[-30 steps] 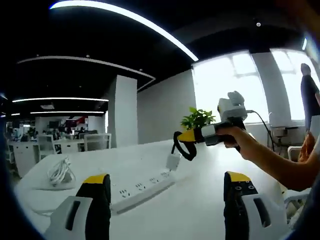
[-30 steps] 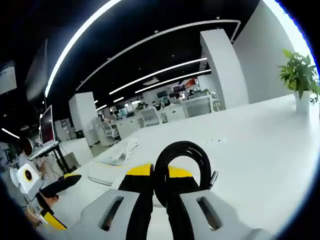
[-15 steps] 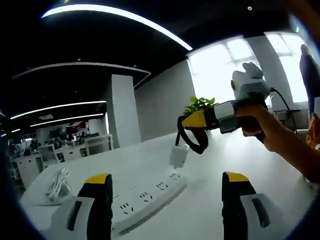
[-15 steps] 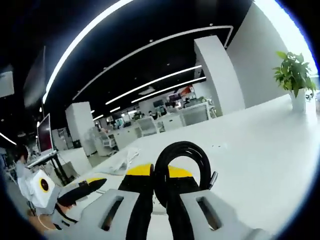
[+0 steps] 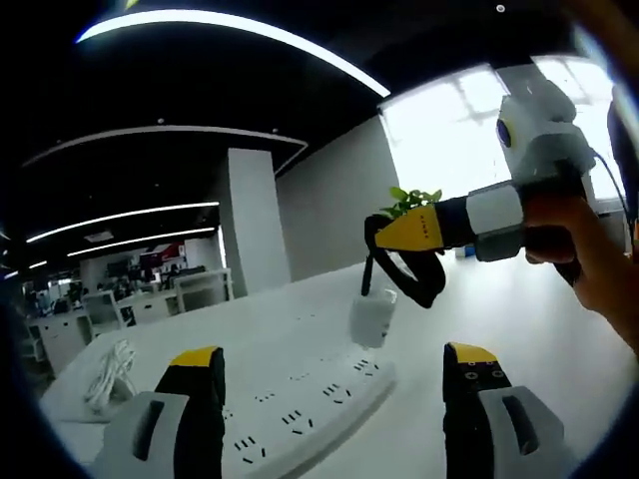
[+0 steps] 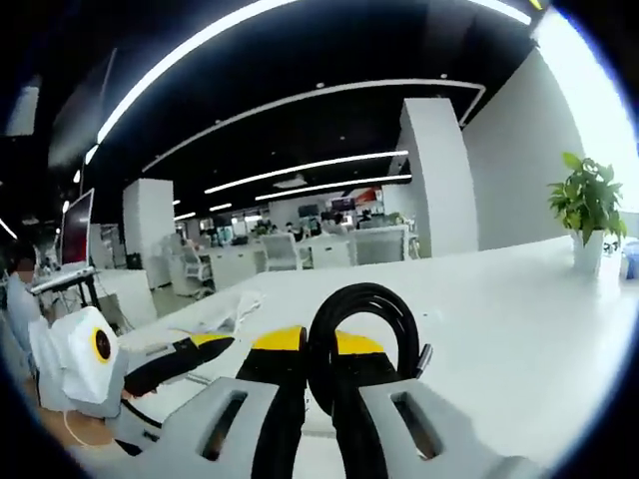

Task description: Straighten the power strip on the desk, plug the charger into it

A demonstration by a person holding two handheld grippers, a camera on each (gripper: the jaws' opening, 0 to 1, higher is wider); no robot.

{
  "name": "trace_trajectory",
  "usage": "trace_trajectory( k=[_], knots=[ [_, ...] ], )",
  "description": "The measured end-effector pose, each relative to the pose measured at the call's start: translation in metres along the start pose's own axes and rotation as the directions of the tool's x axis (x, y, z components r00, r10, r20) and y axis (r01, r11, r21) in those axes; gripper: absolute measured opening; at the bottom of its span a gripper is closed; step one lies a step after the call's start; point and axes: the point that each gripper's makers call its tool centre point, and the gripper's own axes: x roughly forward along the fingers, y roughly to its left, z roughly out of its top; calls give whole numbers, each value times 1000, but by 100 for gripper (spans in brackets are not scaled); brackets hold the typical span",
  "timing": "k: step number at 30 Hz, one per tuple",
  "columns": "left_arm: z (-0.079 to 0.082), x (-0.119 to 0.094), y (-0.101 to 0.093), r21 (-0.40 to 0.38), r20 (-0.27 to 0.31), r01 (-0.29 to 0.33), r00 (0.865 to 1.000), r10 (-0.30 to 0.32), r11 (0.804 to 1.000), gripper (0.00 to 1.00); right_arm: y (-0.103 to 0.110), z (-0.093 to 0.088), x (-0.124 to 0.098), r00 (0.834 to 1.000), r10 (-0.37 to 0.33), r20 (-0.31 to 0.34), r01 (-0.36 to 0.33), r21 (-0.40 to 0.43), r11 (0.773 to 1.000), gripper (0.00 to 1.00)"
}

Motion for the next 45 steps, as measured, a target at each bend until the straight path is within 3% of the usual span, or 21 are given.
trace_trajectory(
  k=[6, 12, 16, 33, 45],
  knots=[
    [-1, 9, 0, 67, -4, -33, 999, 33, 997, 91, 10, 2, -3, 999, 33, 17, -34, 30, 999, 6],
    [-1, 18, -3, 119, -16, -31, 999, 33, 992, 81, 16, -1, -3, 999, 40, 21, -41, 50, 998, 6],
    [4, 20, -7, 120, -6, -20, 1000, 21, 993, 73, 18, -1, -3, 998, 50, 24, -52, 65, 997, 6],
    [0, 32, -19, 97, 2, 2, 1000, -2, 995, 67, 26, -2, 0, 995, 98, 30, -100, 86, 991, 6],
    [-7, 33, -14, 66, -29, 12, 1000, -10, 998, 41, 27, -4, 1, 993, 117, 27, -119, 101, 988, 6]
  ],
)
